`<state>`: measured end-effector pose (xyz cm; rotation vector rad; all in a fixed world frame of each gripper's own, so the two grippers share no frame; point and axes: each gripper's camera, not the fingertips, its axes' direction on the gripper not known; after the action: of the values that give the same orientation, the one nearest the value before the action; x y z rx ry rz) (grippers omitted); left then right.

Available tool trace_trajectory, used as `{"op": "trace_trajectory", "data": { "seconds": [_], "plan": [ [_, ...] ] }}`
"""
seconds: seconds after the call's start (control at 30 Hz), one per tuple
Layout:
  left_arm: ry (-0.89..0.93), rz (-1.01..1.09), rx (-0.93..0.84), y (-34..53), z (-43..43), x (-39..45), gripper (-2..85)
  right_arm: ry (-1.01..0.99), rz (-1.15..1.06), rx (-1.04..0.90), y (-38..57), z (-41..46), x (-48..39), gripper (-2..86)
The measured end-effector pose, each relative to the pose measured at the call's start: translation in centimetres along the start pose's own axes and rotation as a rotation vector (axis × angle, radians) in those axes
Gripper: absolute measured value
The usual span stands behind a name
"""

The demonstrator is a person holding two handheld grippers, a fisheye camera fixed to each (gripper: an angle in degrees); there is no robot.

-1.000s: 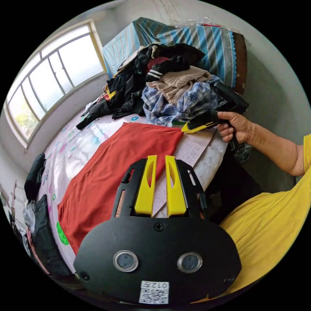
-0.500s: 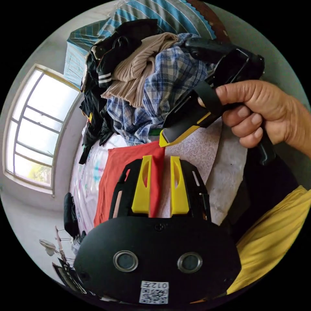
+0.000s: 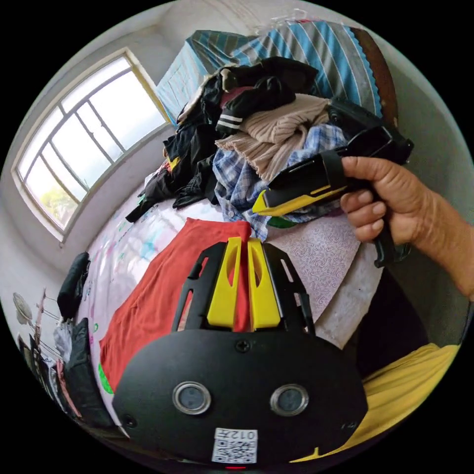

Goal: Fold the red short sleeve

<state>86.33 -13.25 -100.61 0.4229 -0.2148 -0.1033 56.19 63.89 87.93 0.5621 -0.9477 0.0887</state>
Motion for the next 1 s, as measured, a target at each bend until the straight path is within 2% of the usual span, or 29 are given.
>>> {"op": "trace_trajectory", "data": {
  "seconds": [0.13, 0.2, 0.53, 0.83, 1.0],
  "plan": [
    [0.085, -0.182, 0.045, 2.1, -1.2, -5.4, 0.3, -0.063, 0.084, -0.094, -5.4, 4.5, -0.2, 9.9],
    [0.098, -0.209, 0.062, 3.0, -1.7, -7.2, 0.3, -0.095, 0.146, -0.129, -7.2, 6.7, 0.2, 10.8],
    [0.156, -0.189, 0.089, 8.9, -0.5, -8.8, 0.4, -0.021, 0.340, -0.189, -15.1, 15.9, 0.1, 12.9],
    [0.204, -0.192, 0.094, 14.8, 1.4, -10.6, 0.5, 0.012, 0.344, -0.218, -18.3, 21.2, -2.1, 6.1],
    [0.207, -0.195, 0.099, 18.7, 1.8, -11.9, 0.5, -0.052, 0.324, -0.201, -18.8, 23.5, -4.1, 3.1]
  ]
}}
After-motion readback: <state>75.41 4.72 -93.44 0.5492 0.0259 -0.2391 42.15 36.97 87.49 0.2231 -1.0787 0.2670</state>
